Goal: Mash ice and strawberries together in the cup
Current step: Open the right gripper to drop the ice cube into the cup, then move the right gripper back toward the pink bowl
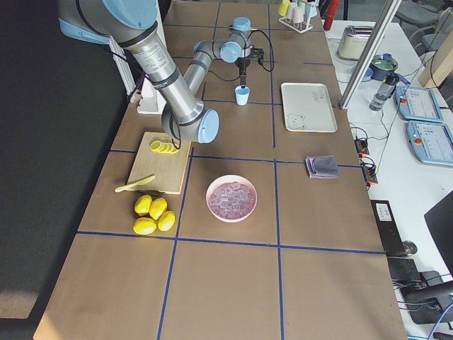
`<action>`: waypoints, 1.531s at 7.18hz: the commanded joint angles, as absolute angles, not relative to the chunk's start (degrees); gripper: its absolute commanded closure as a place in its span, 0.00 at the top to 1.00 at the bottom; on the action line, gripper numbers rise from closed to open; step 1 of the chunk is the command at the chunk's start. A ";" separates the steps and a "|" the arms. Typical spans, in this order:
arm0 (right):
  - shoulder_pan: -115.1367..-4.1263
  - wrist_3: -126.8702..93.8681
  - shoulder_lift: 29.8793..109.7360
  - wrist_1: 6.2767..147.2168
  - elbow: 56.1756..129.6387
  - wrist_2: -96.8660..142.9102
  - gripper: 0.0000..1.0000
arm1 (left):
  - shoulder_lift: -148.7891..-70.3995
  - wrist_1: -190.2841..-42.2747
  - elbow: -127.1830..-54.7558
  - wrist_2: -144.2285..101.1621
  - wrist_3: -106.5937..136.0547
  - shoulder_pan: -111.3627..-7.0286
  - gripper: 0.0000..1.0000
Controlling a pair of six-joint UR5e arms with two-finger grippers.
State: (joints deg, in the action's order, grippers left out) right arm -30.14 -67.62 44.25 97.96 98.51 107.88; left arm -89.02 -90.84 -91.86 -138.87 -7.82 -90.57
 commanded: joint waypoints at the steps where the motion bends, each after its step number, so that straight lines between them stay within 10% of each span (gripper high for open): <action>1: -33.99 -66.71 53.12 102.64 111.64 108.28 0.99 | -89.03 -90.88 -92.02 -138.87 -7.82 -90.53 1.00; 5: -45.40 -54.28 74.83 101.70 126.64 114.57 0.99 | -89.03 -90.79 -92.72 -138.95 -7.73 -90.53 1.00; 11: -57.97 -34.60 104.49 72.42 118.77 120.31 0.99 | -89.03 -90.88 -92.90 -138.96 -7.73 -90.53 1.00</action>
State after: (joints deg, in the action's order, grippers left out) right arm -54.30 -40.99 102.30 73.62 121.88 119.11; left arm -89.03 -90.88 -92.88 -138.95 -7.73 -90.53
